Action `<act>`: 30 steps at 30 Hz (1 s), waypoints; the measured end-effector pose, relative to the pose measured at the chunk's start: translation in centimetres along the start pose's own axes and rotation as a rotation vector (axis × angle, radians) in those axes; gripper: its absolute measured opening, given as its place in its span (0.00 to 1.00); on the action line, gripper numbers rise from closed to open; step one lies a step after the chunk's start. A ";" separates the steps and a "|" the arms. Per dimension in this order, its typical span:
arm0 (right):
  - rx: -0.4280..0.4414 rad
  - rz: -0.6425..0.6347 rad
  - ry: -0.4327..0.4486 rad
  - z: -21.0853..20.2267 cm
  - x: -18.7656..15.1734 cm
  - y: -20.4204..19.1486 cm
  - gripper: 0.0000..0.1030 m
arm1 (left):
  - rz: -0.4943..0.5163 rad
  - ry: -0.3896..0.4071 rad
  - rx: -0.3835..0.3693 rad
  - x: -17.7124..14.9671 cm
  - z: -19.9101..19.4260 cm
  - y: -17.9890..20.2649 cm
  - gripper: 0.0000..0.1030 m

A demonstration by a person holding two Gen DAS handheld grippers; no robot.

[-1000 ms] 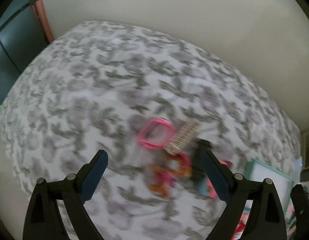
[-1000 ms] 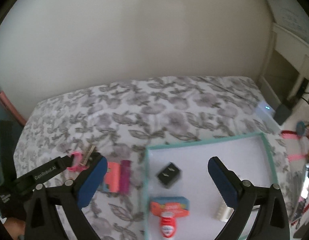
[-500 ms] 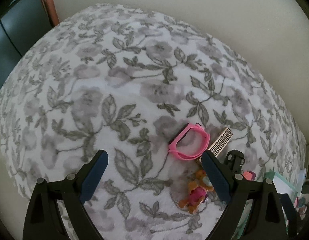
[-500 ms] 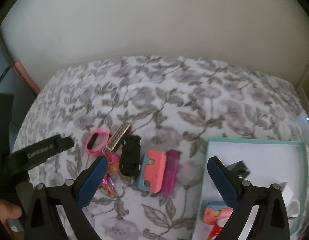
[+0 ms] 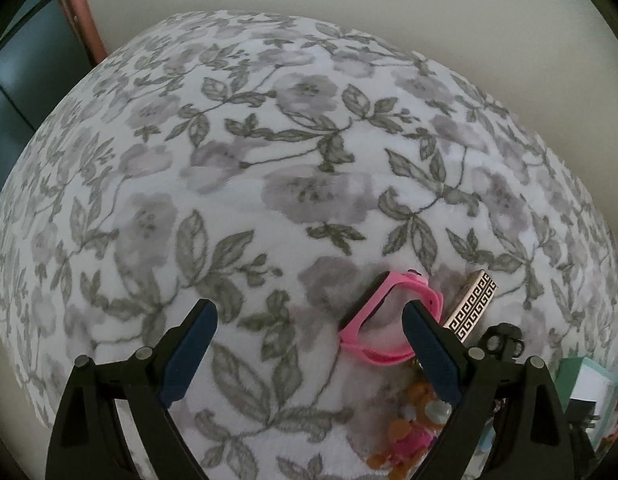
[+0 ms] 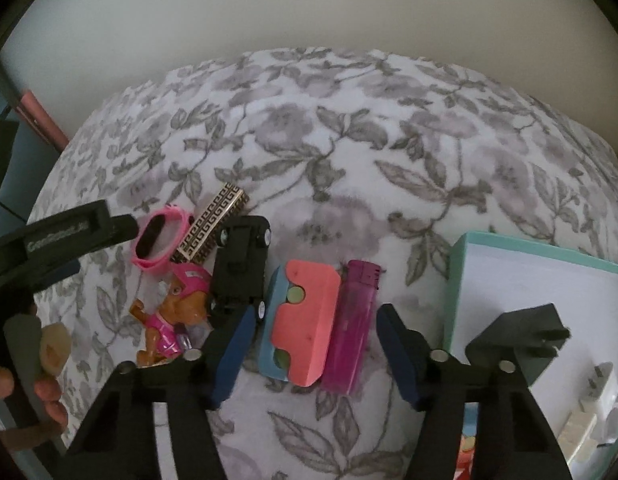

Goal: Organize rigid objects
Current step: 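Grasp the pink band with the left tool while the right tool grasps the coral-and-blue case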

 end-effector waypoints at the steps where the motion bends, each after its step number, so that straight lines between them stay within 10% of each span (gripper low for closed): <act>1: 0.003 -0.002 -0.002 0.3 0.0 -0.1 0.60 | 0.012 0.003 0.002 0.0 0.1 0.2 0.91; 18: 0.065 -0.093 -0.050 1.0 -1.4 -2.9 0.46 | 0.113 0.007 -0.009 -0.8 1.8 2.7 0.47; 30: -0.022 -0.210 -0.038 1.8 -2.5 -4.4 0.48 | 0.126 0.027 0.002 -0.8 1.6 3.2 0.45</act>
Point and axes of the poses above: each gripper's, at about its wrist camera, not at the fingertips, and z roughly the way its jaws point, y to its right, x to its top, the point moved 9 cm from there along z, roughly the way its jaws point, and after that the axes turned 5 degrees about y, right-handed, at the moved point
